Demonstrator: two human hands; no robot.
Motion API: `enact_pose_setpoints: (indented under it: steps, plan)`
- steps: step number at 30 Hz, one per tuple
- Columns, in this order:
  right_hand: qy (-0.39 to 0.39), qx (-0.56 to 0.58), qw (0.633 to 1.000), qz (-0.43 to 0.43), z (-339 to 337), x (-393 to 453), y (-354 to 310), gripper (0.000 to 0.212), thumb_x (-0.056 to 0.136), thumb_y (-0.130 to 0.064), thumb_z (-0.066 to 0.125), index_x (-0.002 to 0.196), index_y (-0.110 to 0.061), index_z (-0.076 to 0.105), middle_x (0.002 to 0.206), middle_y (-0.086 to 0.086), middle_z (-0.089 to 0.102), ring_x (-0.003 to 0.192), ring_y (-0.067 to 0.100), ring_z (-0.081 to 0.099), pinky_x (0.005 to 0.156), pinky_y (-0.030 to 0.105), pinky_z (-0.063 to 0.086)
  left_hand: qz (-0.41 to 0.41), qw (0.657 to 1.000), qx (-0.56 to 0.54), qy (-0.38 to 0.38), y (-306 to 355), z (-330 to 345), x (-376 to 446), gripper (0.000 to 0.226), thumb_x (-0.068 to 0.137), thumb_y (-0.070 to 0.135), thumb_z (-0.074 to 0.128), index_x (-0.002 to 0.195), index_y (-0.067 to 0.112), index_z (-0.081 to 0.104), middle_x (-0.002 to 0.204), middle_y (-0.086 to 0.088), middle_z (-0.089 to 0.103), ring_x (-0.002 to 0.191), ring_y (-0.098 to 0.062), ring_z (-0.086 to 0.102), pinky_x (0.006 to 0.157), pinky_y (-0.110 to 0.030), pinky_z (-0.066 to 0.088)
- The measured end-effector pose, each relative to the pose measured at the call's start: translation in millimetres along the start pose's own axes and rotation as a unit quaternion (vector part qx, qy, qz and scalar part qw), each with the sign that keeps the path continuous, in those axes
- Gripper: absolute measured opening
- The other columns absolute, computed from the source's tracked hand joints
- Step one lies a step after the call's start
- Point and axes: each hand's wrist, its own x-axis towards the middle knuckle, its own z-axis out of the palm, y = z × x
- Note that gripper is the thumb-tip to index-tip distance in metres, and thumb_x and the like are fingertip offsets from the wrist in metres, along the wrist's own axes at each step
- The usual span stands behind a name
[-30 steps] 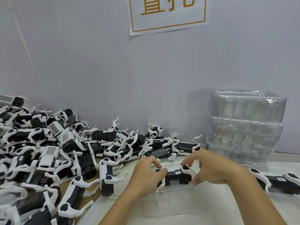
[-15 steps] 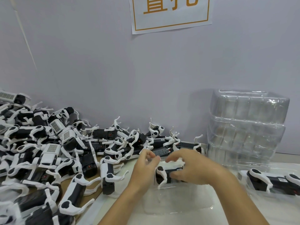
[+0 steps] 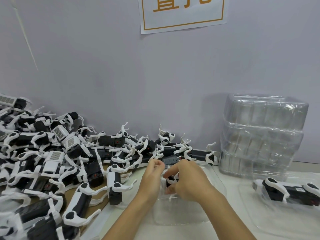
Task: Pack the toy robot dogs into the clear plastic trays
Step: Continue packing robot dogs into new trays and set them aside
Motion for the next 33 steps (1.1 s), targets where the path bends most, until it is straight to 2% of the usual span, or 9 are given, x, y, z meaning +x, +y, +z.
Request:
enact_pose_setpoints:
  steps: [4,7,10,13,15,21,27,31,33]
  plan:
    - [-0.017,0.026,0.999,-0.013,-1,1,5,0.046,0.068,-0.039,0.088,0.111,-0.041,0.073,0.104,-0.012,0.07,0.099,0.009,0.063,0.082,0.027,0.053,0.011,0.999,0.03,0.005,-1,0,2,0.005,0.098,0.014,0.052,0.094,0.012,0.056,0.086,0.003,0.058,0.073,-0.001,0.054,0.065,-0.018,0.039]
    - [-0.023,0.044,0.998,-0.038,-5,3,12,0.039,0.078,-0.038,0.079,0.116,-0.041,0.07,0.101,-0.016,0.07,0.095,0.003,0.062,0.077,0.016,0.047,0.015,0.999,0.033,0.011,-2,0,3,0.004,0.097,0.008,0.054,0.098,0.012,0.056,0.088,0.003,0.061,0.08,-0.002,0.058,0.062,-0.008,0.04]
    - [-0.016,0.113,0.993,-0.039,-15,3,22,0.034,0.085,-0.027,0.074,0.119,-0.035,0.069,0.099,-0.016,0.069,0.093,-0.005,0.062,0.075,0.004,0.045,0.002,0.999,0.031,0.009,-3,-1,3,0.014,0.094,0.002,0.055,0.102,0.013,0.054,0.096,0.001,0.061,0.089,-0.007,0.057,0.067,-0.012,0.041]
    - [0.077,0.124,0.989,-0.012,-27,3,38,0.034,0.086,-0.023,0.074,0.119,-0.031,0.069,0.112,-0.014,0.068,0.104,0.001,0.059,0.096,0.017,0.044,-0.032,0.999,0.036,-0.002,-3,0,4,0.027,0.091,0.001,0.056,0.106,0.023,0.055,0.105,0.006,0.061,0.094,-0.004,0.057,0.071,-0.02,0.038]
    - [0.107,0.122,0.987,0.01,-33,2,52,0.037,0.086,-0.024,0.073,0.122,-0.032,0.068,0.112,-0.024,0.062,0.106,-0.002,0.052,0.095,0.018,0.038,-0.055,0.997,0.045,-0.005,-3,0,5,0.033,0.09,0.0,0.056,0.108,0.028,0.056,0.113,0.006,0.059,0.096,0.0,0.054,0.07,-0.018,0.038]
    - [0.007,0.16,0.984,0.077,-31,-1,81,0.037,0.089,-0.04,0.069,0.124,-0.042,0.056,0.121,-0.014,0.048,0.124,0.01,0.046,0.092,0.025,0.036,-0.074,0.995,0.067,-0.008,-3,-1,8,0.036,0.087,-0.001,0.059,0.104,0.031,0.056,0.114,0.004,0.058,0.093,-0.004,0.055,0.063,-0.019,0.038]
    - [0.041,0.193,0.976,0.093,-23,2,80,0.035,0.09,-0.034,0.071,0.122,-0.041,0.059,0.126,-0.009,0.052,0.13,0.012,0.046,0.092,0.025,0.034,-0.066,0.995,0.069,-0.002,-2,-1,6,0.033,0.088,-0.001,0.058,0.108,0.025,0.058,0.103,0.011,0.057,0.084,0.002,0.052,0.044,0.0,0.035]
    - [0.014,0.197,0.976,0.095,-25,1,82,0.035,0.089,-0.039,0.069,0.12,-0.047,0.057,0.137,-0.003,0.051,0.127,0.015,0.048,0.093,0.028,0.037,-0.062,0.995,0.076,-0.006,2,0,3,0.034,0.09,-0.001,0.056,0.115,0.022,0.057,0.1,0.013,0.054,0.083,0.002,0.05,0.044,-0.001,0.036]
    - [0.004,0.209,0.973,0.095,-26,0,83,0.034,0.09,-0.04,0.068,0.12,-0.049,0.056,0.137,-0.002,0.05,0.123,0.015,0.048,0.093,0.03,0.038,-0.058,0.995,0.08,-0.012,4,0,1,0.029,0.093,0.007,0.055,0.114,0.026,0.056,0.104,0.012,0.054,0.088,0.001,0.051,0.057,-0.008,0.042]
